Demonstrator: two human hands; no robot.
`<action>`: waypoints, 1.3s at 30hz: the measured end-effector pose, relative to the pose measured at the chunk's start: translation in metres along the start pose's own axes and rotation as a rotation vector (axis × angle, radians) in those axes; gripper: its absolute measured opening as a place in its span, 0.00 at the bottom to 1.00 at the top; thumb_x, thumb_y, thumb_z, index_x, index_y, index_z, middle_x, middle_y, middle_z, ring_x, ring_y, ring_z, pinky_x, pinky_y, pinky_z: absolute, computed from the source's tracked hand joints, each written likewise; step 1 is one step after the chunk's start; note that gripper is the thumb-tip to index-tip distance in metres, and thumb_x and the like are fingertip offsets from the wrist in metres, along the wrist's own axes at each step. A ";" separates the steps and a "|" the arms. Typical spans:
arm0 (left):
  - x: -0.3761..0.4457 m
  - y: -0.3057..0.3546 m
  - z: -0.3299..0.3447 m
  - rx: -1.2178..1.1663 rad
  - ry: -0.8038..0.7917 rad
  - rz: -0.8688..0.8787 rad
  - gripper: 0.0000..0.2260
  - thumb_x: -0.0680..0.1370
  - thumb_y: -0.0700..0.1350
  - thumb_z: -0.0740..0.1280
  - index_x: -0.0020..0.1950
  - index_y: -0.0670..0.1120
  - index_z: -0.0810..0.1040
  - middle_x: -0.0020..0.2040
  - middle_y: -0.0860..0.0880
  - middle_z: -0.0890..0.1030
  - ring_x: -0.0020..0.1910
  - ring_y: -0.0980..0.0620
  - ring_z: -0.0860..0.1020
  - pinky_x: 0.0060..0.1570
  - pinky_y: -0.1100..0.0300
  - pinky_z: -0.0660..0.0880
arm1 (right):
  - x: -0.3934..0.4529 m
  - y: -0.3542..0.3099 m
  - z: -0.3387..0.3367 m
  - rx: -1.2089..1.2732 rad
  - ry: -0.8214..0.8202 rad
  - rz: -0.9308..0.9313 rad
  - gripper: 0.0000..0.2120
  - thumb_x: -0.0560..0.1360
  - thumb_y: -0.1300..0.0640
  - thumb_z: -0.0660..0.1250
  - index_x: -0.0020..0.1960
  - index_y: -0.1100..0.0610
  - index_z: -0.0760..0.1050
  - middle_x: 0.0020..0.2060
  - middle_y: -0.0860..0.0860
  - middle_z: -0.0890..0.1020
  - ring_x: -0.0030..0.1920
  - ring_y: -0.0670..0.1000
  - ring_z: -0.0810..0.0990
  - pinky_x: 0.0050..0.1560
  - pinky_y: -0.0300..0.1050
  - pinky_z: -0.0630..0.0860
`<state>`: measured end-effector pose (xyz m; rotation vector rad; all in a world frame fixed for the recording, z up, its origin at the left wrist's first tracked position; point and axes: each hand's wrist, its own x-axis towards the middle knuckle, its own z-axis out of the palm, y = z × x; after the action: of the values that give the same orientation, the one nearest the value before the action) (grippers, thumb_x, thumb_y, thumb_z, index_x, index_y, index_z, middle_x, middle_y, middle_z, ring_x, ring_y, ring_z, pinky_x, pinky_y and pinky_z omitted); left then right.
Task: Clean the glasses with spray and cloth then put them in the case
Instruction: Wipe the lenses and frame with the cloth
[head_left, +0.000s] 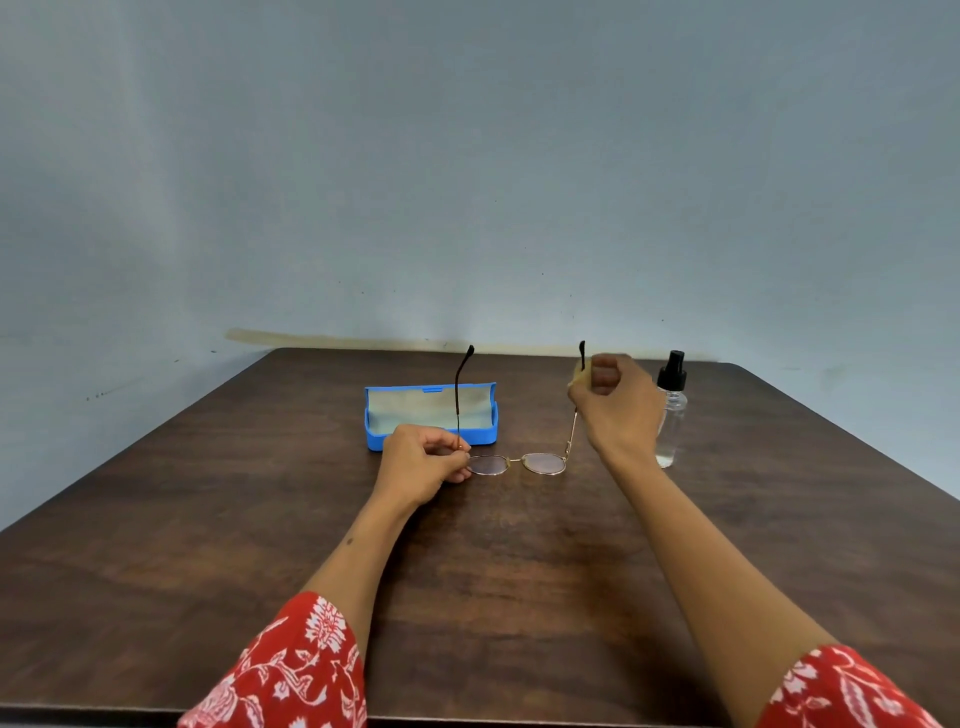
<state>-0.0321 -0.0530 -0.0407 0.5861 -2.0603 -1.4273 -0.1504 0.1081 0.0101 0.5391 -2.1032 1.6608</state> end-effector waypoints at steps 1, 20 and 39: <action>0.000 0.000 0.000 0.000 0.000 0.001 0.04 0.71 0.33 0.71 0.43 0.40 0.83 0.34 0.44 0.83 0.31 0.53 0.83 0.35 0.66 0.80 | 0.003 -0.006 0.000 0.017 0.016 -0.019 0.10 0.70 0.59 0.69 0.52 0.56 0.78 0.37 0.46 0.81 0.40 0.48 0.81 0.40 0.36 0.74; 0.000 -0.002 0.000 -0.073 0.002 0.000 0.02 0.71 0.32 0.70 0.43 0.35 0.81 0.33 0.41 0.83 0.30 0.52 0.82 0.36 0.64 0.80 | -0.048 -0.043 0.025 0.071 -0.240 -0.162 0.06 0.70 0.60 0.69 0.47 0.54 0.79 0.38 0.45 0.83 0.37 0.41 0.81 0.44 0.39 0.79; -0.001 -0.003 0.001 -0.109 -0.037 0.019 0.02 0.71 0.32 0.71 0.42 0.37 0.81 0.36 0.39 0.83 0.32 0.48 0.82 0.40 0.58 0.81 | -0.054 -0.042 0.061 0.096 -0.299 -0.015 0.04 0.68 0.54 0.71 0.42 0.52 0.78 0.30 0.44 0.80 0.36 0.46 0.82 0.44 0.44 0.78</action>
<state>-0.0316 -0.0529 -0.0435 0.4974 -1.9959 -1.5386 -0.0872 0.0418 0.0026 0.8788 -2.2227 1.7711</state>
